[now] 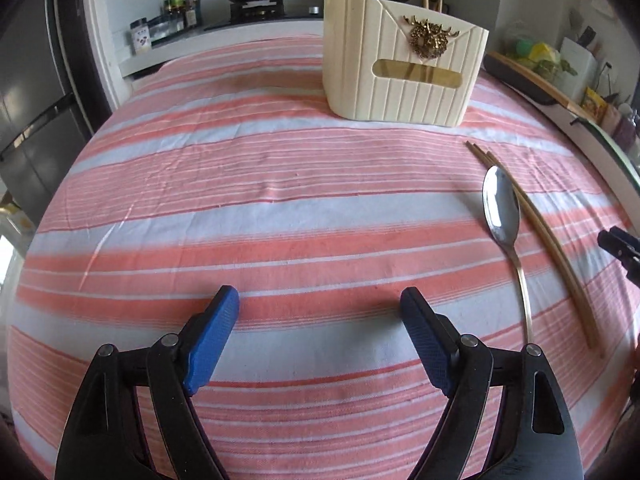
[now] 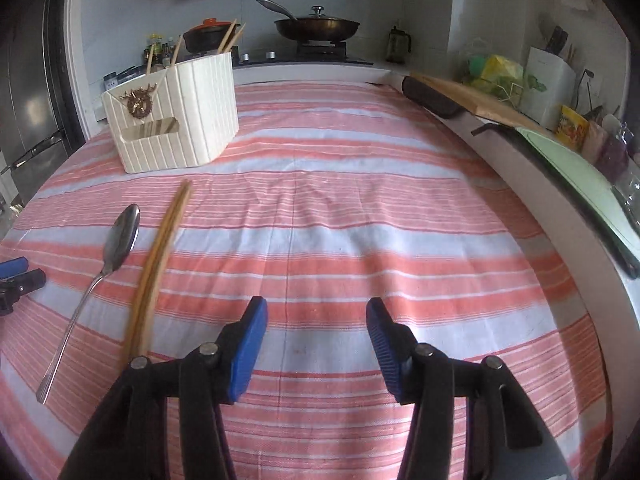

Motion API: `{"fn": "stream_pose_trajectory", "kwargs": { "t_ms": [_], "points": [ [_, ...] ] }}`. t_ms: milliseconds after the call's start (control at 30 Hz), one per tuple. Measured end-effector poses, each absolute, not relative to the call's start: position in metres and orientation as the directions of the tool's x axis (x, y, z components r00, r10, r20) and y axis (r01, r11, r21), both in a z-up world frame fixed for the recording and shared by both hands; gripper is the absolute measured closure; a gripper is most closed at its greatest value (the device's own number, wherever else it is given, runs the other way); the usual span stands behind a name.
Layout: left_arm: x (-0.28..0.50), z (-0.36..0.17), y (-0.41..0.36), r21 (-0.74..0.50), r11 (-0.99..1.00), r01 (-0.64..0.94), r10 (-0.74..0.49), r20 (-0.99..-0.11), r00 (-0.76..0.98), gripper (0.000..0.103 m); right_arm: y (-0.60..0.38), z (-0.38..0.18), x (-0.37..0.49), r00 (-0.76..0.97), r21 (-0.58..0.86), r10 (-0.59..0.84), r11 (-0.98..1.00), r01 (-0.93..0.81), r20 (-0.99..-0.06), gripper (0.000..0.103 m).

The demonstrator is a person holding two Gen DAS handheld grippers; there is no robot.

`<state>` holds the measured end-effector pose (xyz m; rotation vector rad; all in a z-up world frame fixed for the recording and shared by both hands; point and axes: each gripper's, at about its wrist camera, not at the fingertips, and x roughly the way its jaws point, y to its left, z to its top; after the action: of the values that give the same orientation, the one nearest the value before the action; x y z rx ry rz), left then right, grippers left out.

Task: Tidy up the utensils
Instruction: 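Move both tools back toward the steel spoon and chopsticks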

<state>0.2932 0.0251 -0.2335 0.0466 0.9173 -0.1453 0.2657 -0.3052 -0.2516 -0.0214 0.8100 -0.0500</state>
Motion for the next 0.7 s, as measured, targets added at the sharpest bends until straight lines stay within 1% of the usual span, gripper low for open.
{"fn": "stream_pose_trajectory", "kwargs": {
  "t_ms": [200, 333, 400, 700],
  "points": [
    [0.296, -0.236, 0.023, -0.017, 0.99, 0.143, -0.1, -0.795, 0.598, 0.014, -0.31, -0.254, 0.27, 0.669, -0.025, -0.057, 0.998, 0.057, -0.741, 0.051],
    [0.299, -0.238, 0.02, -0.014, 0.988, 0.151, -0.102, -0.802, 0.589, 0.008, -0.31, -0.259, 0.274, 0.647, -0.027, -0.061, 0.998, 0.062, -0.76, 0.051],
    [0.299, -0.239, 0.019, -0.015, 0.988, 0.155, -0.104, -0.804, 0.585, 0.006, -0.308, -0.26, 0.275, 0.644, -0.037, -0.069, 0.997, 0.064, -0.762, 0.051],
    [0.299, -0.239, 0.019, -0.02, 0.988, 0.156, -0.108, -0.805, 0.583, 0.004, -0.305, -0.261, 0.275, 0.639, -0.052, -0.078, 0.997, 0.059, -0.765, 0.051]
  ]
}}
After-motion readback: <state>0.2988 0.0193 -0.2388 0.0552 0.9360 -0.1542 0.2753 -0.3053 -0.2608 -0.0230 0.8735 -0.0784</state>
